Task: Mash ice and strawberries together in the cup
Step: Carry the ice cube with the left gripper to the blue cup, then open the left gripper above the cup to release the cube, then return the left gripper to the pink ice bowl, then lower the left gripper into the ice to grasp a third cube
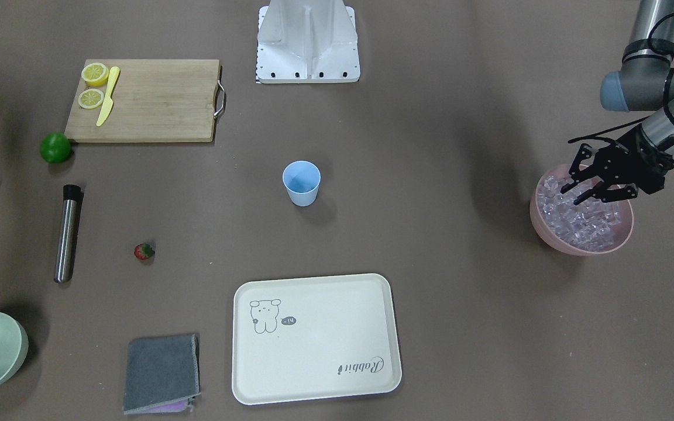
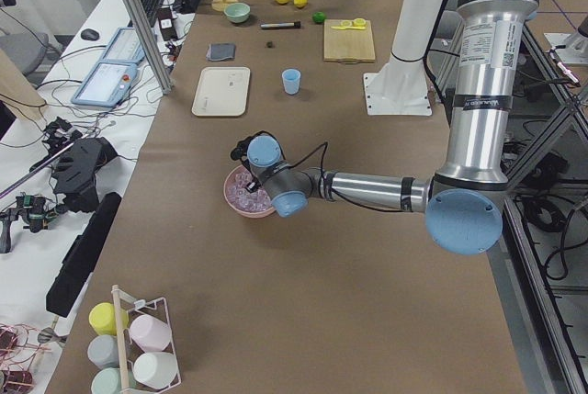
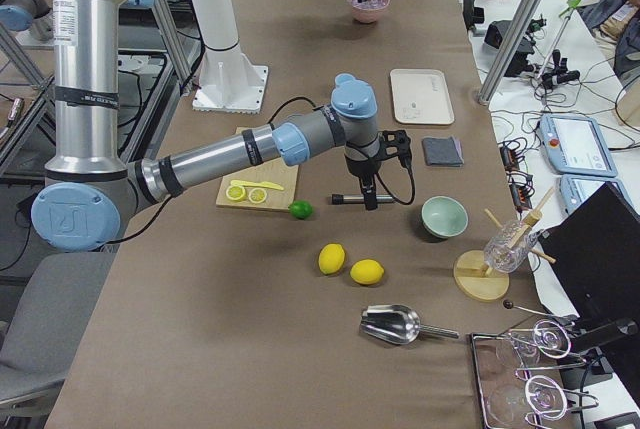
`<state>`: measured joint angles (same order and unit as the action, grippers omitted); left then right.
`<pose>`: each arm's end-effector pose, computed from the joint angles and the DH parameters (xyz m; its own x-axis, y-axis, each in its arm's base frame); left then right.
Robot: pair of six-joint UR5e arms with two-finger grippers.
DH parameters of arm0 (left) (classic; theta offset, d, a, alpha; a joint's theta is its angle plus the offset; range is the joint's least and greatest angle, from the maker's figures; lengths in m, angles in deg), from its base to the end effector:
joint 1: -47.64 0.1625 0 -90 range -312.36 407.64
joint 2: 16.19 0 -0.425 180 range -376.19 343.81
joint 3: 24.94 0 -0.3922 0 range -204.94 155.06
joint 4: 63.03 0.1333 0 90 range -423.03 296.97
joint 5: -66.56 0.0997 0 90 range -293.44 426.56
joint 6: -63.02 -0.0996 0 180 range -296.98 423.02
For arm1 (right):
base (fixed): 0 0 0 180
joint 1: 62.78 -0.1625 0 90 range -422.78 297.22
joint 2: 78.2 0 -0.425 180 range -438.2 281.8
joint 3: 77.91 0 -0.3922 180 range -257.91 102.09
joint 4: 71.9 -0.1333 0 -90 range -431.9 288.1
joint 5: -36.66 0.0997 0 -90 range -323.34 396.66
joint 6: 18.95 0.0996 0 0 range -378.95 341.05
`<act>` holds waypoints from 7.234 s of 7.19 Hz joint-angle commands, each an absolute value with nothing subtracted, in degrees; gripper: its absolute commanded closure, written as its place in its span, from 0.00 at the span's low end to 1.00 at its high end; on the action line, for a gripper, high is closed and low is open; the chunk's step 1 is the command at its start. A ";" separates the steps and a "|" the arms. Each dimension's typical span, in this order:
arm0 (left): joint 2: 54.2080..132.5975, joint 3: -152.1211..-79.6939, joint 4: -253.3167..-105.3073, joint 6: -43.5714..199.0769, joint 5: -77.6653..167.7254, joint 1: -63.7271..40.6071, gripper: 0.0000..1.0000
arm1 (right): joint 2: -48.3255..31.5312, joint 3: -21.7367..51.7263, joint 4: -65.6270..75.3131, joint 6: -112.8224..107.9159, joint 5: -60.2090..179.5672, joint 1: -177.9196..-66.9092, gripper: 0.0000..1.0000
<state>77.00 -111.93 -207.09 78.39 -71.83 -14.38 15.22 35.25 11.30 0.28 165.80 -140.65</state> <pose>0.1957 -0.4937 0.5434 0.3637 0.6803 -0.6364 -0.1844 0.7222 0.6666 -0.0294 -0.4719 0.4788 0.7219 -0.1262 0.6804 -0.0527 0.9703 0.2359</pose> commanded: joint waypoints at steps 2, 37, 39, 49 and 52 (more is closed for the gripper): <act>83.53 -112.30 -205.17 82.59 -73.10 -14.51 1.00 | 15.22 35.03 11.33 0.29 165.77 -140.65 0.00; 98.43 -110.99 -208.84 95.51 -55.38 -1.90 0.03 | 12.50 33.18 11.15 0.29 165.68 -138.63 0.00; 95.00 -109.85 -208.76 90.72 -63.30 -8.41 0.04 | 12.67 33.09 11.24 0.29 165.68 -138.63 0.00; 83.74 -104.31 -209.02 69.44 -69.93 -18.37 0.08 | 13.90 33.18 11.15 0.21 165.15 -138.63 0.00; 82.25 -104.57 -209.11 65.43 -70.02 -17.23 0.08 | 14.08 33.09 11.15 0.21 164.89 -138.63 0.00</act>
<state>82.98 -104.57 -209.23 68.08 -70.01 -17.50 14.02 33.13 11.16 0.20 164.99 -138.63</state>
